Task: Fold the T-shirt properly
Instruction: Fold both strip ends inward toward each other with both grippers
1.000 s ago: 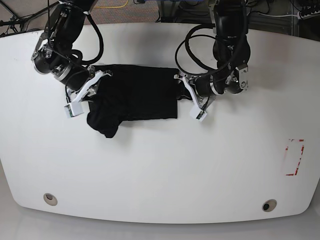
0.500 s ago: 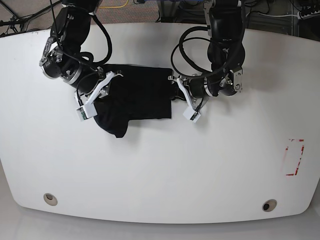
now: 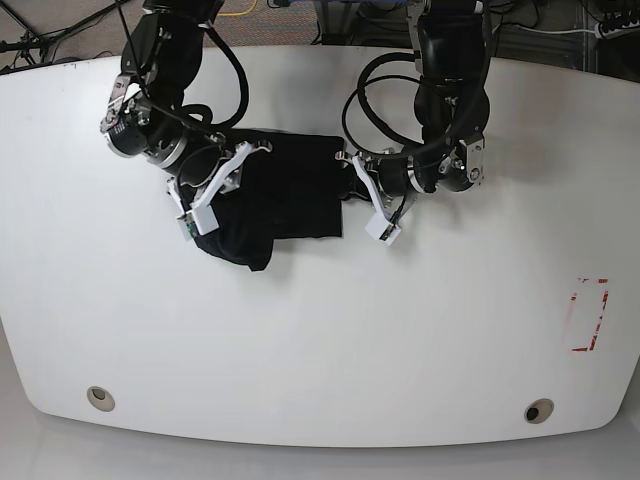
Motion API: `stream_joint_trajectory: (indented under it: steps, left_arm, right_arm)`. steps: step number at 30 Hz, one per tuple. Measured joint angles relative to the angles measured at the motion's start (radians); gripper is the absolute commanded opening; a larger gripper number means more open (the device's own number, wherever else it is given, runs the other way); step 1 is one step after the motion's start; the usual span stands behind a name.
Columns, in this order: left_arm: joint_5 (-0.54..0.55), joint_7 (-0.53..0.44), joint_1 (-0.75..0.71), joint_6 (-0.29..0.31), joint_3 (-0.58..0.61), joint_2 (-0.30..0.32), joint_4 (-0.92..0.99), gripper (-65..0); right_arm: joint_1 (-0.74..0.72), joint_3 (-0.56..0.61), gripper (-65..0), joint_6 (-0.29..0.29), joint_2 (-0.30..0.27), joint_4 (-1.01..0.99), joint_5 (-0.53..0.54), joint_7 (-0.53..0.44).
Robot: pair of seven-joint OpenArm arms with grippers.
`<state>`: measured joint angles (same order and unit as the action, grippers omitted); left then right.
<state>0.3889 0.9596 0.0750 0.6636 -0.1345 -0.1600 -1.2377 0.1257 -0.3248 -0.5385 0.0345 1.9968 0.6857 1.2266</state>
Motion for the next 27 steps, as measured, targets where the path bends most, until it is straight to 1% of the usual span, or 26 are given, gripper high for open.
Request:
stream_joint_trajectory:
  steps: [6, 10, 12, 15, 16, 19, 21, 23, 27]
  left_arm:
    - [0.0, 0.0, 0.0, 0.0, 0.0, 0.0, 0.001, -61.3]
    - [0.0, 0.0, 0.0, 0.0, 0.0, 0.0, 0.001, -61.3]
    - [0.0, 0.0, 0.0, 0.0, 0.0, 0.0, 0.001, -61.3]
    - [0.0, 0.0, 0.0, 0.0, 0.0, 0.0, 0.002, -61.3]
    - [0.0, 0.0, 0.0, 0.0, 0.0, 0.0, 0.002, -61.3]
    - [0.0, 0.0, 0.0, 0.0, 0.0, 0.0, 0.002, -61.1]
    - [0.0, -0.001, 0.0, 0.0, 0.0, 0.0, 0.002, -61.1]
    - [0.0, 0.0, 0.0, 0.0, 0.0, 0.0, 0.002, -60.6]
    - [0.001, 0.0, 0.0, 0.0, 0.0, 0.0, 0.002, -55.7]
  right_arm:
    - [0.0, 0.008, -59.0, 0.0, 0.019, -0.001, -0.009, -0.005]
    - [0.0, 0.042, -53.0, 0.0, 0.025, -0.002, -0.026, -0.007]
    - [0.0, 0.068, -47.9, 0.0, 0.03, -0.002, -0.028, -0.012]
    - [0.0, 0.125, -36.5, 0.005, 0.033, -0.002, -0.023, -0.031]
    - [0.0, 0.139, -32.3, 0.014, 0.034, -0.002, -0.023, -0.042]
    - [0.0, 0.175, -23.8, 0.064, 0.032, -0.002, -0.007, -0.091]
    - [0.0, 0.186, -19.8, 0.092, 0.032, -0.002, -0.006, -0.115]
    - [0.0, 0.199, -18.2, 0.122, 0.032, -0.002, -0.017, -0.131]
    - [-0.006, 0.217, -19.3, 0.128, 0.009, -0.002, -0.04, -0.123]
